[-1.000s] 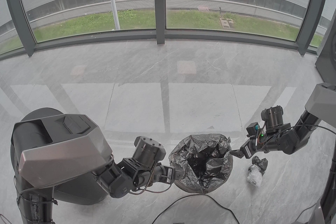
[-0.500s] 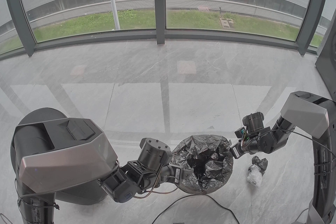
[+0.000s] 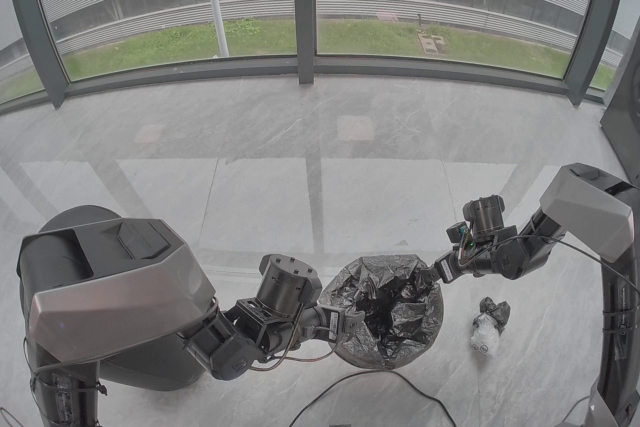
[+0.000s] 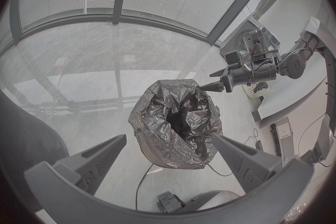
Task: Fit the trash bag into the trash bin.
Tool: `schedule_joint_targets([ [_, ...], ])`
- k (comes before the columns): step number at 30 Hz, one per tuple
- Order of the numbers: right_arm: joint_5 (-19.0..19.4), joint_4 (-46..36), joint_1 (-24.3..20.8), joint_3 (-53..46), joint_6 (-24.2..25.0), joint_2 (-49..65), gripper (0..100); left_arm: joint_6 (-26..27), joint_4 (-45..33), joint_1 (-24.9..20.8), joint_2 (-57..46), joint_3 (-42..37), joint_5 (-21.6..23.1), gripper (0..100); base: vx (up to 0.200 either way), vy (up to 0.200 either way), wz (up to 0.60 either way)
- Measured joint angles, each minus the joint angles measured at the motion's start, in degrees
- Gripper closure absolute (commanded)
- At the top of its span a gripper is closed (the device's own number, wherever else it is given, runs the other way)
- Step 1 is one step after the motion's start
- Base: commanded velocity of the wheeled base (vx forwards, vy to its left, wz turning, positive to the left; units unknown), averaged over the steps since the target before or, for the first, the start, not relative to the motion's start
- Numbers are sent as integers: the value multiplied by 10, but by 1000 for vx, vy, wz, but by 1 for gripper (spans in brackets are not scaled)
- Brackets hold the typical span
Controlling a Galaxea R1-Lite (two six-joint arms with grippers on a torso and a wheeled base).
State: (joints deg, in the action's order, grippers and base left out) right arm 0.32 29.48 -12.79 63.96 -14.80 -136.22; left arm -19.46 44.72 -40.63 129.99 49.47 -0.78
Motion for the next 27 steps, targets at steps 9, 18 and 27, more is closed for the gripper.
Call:
schedule_joint_targets([
  [9,20,6,-6,-89,1,83,0,-53,-3,1,-21,-6,-2,0,0,-44,0],
  [18,20,8,23,-154,2,146,0,-94,-4,-2,-70,-45,3,0,-133,-200,0],
  [27,15,8,50,-176,1,159,0,-96,-2,-9,-102,-75,4,0,0,-200,0],
])
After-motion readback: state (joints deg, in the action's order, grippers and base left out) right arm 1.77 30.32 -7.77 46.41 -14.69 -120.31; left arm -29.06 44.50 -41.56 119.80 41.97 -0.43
